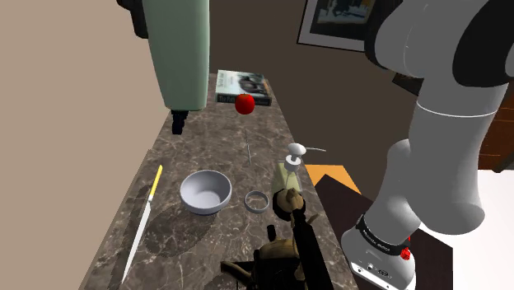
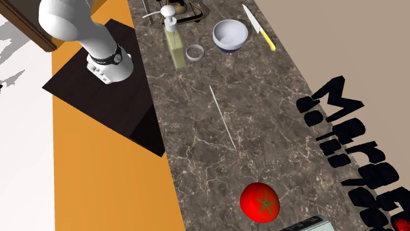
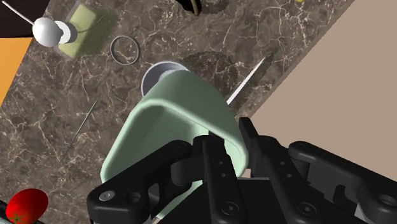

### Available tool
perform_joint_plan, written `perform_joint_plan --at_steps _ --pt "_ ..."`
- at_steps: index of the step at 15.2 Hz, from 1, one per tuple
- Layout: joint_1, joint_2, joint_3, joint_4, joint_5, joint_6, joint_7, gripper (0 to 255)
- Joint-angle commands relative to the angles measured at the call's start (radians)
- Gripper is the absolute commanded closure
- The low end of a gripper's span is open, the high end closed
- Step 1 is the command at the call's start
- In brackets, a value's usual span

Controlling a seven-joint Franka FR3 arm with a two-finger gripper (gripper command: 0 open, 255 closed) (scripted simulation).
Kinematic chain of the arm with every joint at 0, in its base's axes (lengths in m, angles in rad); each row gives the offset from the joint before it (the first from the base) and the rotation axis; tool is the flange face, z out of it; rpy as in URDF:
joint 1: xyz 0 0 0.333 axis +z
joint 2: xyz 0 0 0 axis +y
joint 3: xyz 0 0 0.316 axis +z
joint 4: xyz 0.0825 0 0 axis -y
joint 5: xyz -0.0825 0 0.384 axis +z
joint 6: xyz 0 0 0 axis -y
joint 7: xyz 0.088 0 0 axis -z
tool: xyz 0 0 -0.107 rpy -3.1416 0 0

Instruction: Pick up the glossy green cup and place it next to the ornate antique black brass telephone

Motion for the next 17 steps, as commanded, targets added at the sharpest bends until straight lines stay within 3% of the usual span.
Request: perform_joint_plan --at_steps 1,3,6,17 --pt "0.116 0.151 0.004 0.246 -0.081 -0.099 0.043 255" --pt "0.048 0.051 0.009 0.041 -0.025 0.006 0.043 255" --pt "-0.001 -0.024 0.013 -0.122 0.015 0.097 0.037 255" --pt "-0.068 -0.162 0.001 -0.473 0.085 0.32 0.011 255"
